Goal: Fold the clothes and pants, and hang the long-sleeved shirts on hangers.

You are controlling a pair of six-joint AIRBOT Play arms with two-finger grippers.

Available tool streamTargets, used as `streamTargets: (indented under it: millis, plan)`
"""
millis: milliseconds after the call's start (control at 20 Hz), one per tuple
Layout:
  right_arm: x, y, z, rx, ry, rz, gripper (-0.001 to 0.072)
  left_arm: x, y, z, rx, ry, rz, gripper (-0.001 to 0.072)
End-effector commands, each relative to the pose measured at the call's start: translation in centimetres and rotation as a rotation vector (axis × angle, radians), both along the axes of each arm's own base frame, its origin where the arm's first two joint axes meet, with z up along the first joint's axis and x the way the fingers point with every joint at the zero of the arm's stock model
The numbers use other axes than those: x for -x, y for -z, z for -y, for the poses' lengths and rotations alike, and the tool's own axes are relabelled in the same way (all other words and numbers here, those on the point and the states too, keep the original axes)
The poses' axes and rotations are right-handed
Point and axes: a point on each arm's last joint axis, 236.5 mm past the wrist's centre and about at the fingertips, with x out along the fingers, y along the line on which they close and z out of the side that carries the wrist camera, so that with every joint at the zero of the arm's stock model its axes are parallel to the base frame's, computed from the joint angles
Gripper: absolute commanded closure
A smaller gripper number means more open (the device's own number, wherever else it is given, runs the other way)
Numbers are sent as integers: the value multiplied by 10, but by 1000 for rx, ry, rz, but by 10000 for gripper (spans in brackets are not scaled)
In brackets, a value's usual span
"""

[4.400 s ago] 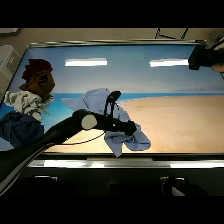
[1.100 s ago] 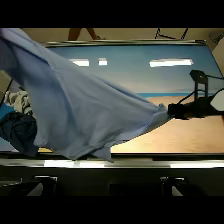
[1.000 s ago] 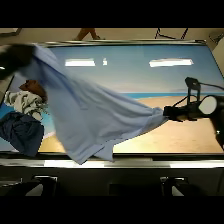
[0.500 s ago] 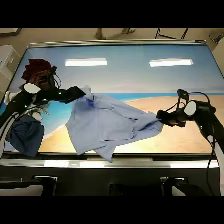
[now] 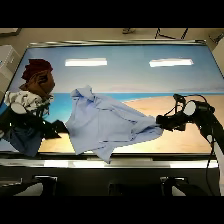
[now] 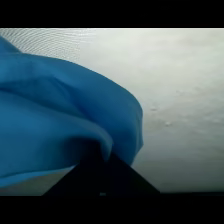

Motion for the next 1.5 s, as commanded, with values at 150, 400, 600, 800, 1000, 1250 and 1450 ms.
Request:
streamTargets:
  millis: [150,400,600,800,1000,1250,1450]
  plan:
    - [4,-1,-8,-31,0,-19,667,80,43,62,137,-53,-72,129]
    - [9,-1,-12,-49,0,-41,667,45,48,84,128,-141,52,334]
    - [15,-1,-12,-50,-5,-66,667,27,39,86,128,-128,127,684]
    - [1,-19,-13,-52,-10,13,667,-39,-52,92,162,-38,471,686]
    - [-75,-142,-1,2,-16,443,668,-102,-273,79,100,33,1103,686]
    - [-74,-447,37,189,42,1208,667,-17,-621,46,149,-132,1977,685]
    - [4,-507,45,177,114,1295,667,59,-678,44,199,-114,2139,685]
